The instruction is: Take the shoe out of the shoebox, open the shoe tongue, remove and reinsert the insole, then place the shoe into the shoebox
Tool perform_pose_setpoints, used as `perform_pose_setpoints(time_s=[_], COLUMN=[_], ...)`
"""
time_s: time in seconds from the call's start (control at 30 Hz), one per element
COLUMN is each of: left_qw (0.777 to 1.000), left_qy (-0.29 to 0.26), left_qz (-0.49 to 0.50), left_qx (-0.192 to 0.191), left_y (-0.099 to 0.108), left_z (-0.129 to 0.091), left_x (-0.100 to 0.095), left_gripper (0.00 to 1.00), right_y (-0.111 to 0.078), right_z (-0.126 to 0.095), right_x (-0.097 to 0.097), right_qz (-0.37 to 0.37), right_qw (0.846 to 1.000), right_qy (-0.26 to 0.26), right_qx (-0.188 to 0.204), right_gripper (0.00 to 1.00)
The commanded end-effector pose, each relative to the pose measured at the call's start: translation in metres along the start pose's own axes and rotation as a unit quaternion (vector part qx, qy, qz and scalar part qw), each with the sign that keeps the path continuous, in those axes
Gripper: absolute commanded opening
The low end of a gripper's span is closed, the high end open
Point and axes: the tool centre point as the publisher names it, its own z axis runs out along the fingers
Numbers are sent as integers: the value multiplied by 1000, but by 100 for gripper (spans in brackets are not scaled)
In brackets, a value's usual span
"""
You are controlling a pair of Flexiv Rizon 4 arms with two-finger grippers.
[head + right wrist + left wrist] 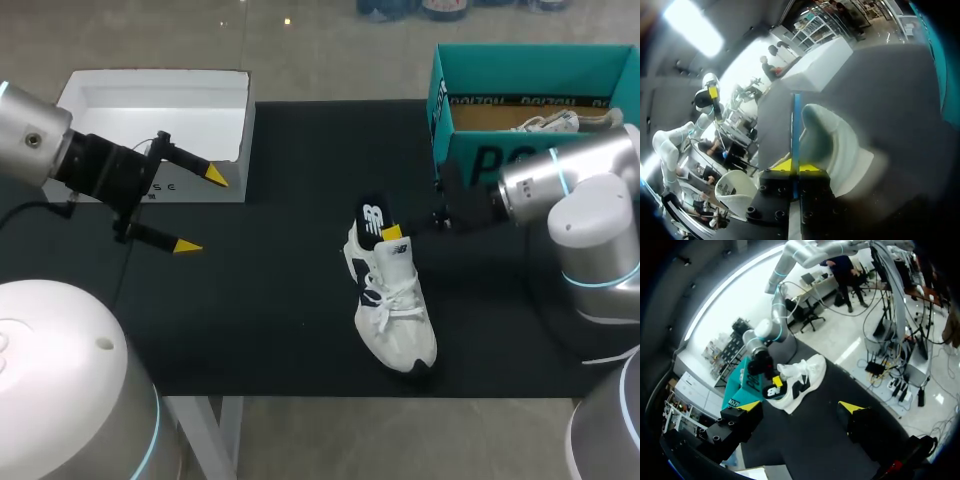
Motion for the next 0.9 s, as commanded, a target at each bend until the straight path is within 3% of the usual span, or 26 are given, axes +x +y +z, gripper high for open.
perform_pose_setpoints(time_s=[0.03,0.2,0.33,0.4,0.43,0.47,0.5,0.9], left_qw=[1000,1000,1000,1000,1000,1000,1000,1000], left_qy=[2,2,2,2,2,2,2,2], left_qz=[0,0,0,0,0,0,0,0], left_qx=[-2,-2,-2,-2,-2,-2,-2,-2], left_y=[-1,-1,-1,-1,-1,-1,-1,-1], left_z=[0,0,0,0,0,0,0,0], left_x=[0,0,0,0,0,0,0,0], left_gripper=[100,100,100,100,100,100,100,100], right_y=[-13,-25,-21,-16,-13,-10,-8,21], right_z=[3,6,4,2,0,-1,-2,-4], right_x=[0,-1,0,1,1,2,1,-4], right_qz=[7,21,22,18,16,14,11,-11], right_qw=[1000,1000,1000,1000,1000,1000,1000,999], right_qy=[-2,-4,-9,-15,-17,-20,-21,-32], right_qx=[-2,6,2,0,-3,-5,-6,-12], right_gripper=[0,0,0,40,50,87,100,100])
